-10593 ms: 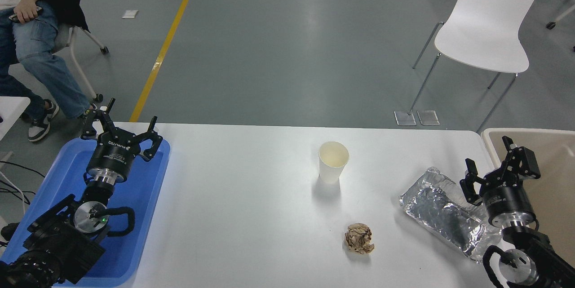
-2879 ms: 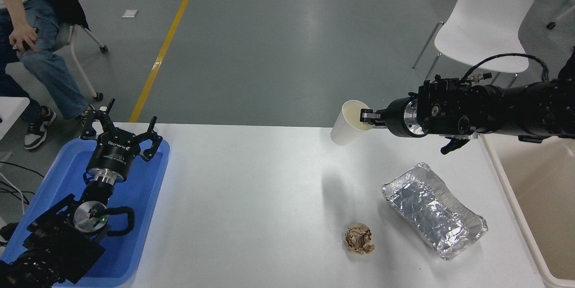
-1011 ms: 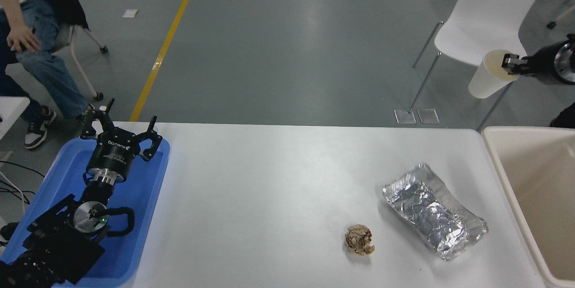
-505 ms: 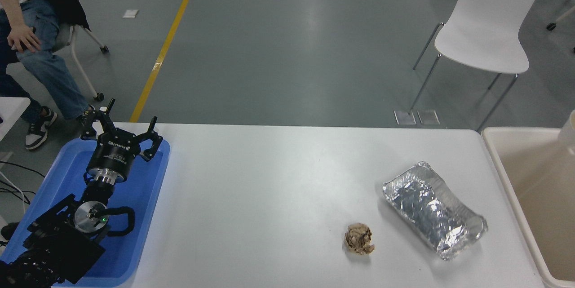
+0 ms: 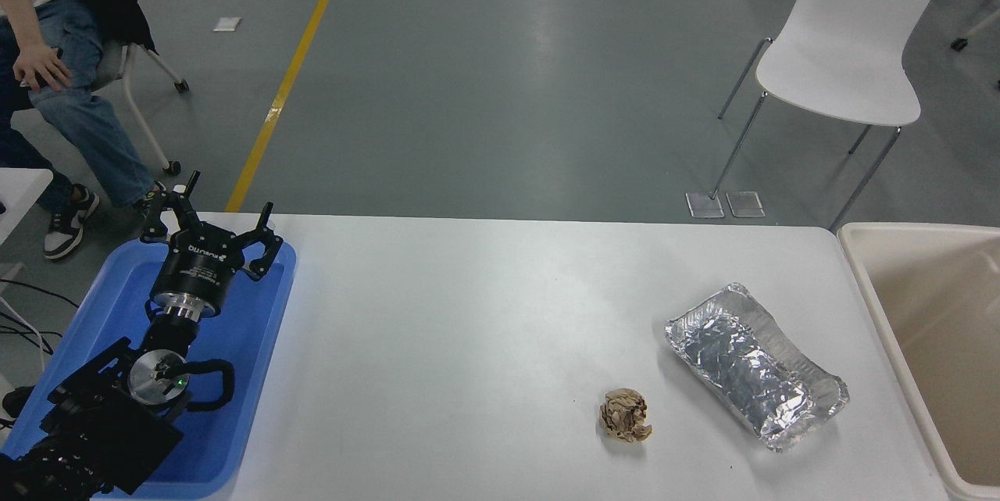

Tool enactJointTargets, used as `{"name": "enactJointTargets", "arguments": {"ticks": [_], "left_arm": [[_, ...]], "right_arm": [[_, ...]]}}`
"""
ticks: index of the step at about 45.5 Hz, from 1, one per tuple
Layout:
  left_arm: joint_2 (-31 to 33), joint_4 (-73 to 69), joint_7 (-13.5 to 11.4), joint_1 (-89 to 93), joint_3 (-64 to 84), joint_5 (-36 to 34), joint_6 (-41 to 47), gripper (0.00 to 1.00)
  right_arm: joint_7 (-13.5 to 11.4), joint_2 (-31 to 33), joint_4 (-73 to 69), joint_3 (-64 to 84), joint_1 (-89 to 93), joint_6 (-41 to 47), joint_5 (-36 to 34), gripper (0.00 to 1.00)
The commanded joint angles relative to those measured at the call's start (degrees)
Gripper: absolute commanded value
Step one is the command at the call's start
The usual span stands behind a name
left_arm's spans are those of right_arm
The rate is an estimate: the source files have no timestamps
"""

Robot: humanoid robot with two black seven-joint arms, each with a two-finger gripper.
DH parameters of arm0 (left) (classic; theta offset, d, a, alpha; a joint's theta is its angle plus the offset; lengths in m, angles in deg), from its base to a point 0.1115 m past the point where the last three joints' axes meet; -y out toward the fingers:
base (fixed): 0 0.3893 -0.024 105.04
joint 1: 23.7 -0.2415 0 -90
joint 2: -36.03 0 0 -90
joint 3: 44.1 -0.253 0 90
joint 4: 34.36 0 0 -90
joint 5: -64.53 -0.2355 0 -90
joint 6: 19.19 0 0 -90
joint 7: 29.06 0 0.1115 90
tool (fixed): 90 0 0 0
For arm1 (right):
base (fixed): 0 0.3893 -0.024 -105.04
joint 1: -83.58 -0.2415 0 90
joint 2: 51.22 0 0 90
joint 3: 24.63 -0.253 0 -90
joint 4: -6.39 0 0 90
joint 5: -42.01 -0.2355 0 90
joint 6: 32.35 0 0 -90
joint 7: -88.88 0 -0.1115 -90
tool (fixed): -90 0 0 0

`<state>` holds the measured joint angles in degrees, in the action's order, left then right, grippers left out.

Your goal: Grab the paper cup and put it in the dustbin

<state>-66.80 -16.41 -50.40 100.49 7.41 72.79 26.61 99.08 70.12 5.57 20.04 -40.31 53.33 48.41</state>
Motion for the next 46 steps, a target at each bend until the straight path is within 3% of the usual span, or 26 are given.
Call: {"name": "enactJointTargets", "arguments": {"ticks": [1,7,8,11,15,18,33,46], "left_arm": [[0.00,-0.01,0.07,0.00,0.00,0.00,0.00,1.00],[0.00,-0.01,0.07,0.00,0.00,0.00,0.00,1.00],[0.00,-0.01,-0.02,0.00,0.00,0.00,0.00,1.00],[0.00,0.07,0.07,0.00,0.00,0.00,0.00,1.00],[0.00,-0.01,-0.02,0.00,0.00,0.00,0.00,1.00],[0.00,-0.01,-0.02,0.00,0.00,0.00,0.00,1.00],[0.00,-0.01,0.07,0.00,0.00,0.00,0.00,1.00],[0.00,0.07,0.07,0.00,0.00,0.00,0.00,1.00]], "right_arm": [[0.00,-1.28,0.29,-2.04,2.07,-2.01,0.01,0.00],[0.00,-1.20,0.21,-2.13,1.99,-2.01,-0.07,0.00],[0.00,-1.20,0.21,-2.13,1.90,-2.01,-0.07,0.04],[0.00,-1.20,0.21,-2.48,1.90,-2.01,-0.25,0.35],[0.08,-1.20,0.12,-3.79,1.81,-2.01,-0.16,0.63],[0.08,-1.11,0.12,-4.67,1.64,-2.10,-0.16,1.00],[0.08,-0.23,-1.81,-4.06,-3.54,-1.13,0.27,1.00],[0.08,2.06,-15.51,10.96,-26.38,-1.04,0.72,1.00]]}}
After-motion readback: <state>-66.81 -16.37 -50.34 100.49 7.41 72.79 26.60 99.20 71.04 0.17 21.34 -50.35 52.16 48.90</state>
